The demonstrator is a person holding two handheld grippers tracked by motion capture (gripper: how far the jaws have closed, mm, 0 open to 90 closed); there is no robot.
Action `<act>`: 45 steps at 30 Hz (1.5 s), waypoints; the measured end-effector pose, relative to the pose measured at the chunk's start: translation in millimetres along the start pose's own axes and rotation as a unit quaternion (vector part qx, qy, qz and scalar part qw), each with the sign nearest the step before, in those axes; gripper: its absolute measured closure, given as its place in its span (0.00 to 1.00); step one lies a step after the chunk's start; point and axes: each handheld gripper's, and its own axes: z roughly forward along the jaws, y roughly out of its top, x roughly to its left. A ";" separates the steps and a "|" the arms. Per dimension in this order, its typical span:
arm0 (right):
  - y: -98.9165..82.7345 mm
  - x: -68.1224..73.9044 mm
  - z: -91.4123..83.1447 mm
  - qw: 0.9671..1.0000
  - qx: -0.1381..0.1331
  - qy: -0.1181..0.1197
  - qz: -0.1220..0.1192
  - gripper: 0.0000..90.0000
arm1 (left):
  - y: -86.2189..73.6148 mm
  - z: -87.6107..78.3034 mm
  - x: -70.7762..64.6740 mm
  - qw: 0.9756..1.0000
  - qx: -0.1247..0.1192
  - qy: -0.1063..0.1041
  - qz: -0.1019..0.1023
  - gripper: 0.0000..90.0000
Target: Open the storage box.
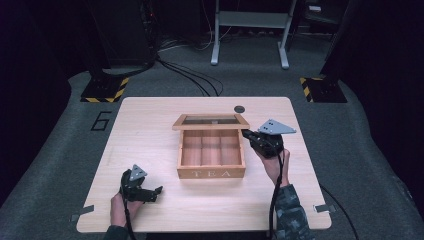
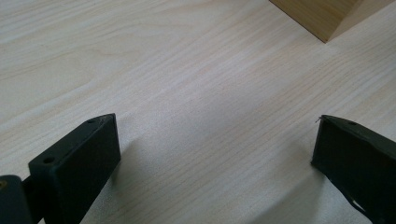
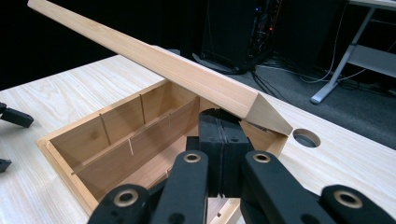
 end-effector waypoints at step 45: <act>-87.0 21.9 3.6 0.998 0.049 0.023 0.045 1.00 | 0.0 -0.1 -0.2 1.000 0.002 -0.002 -0.003 0.01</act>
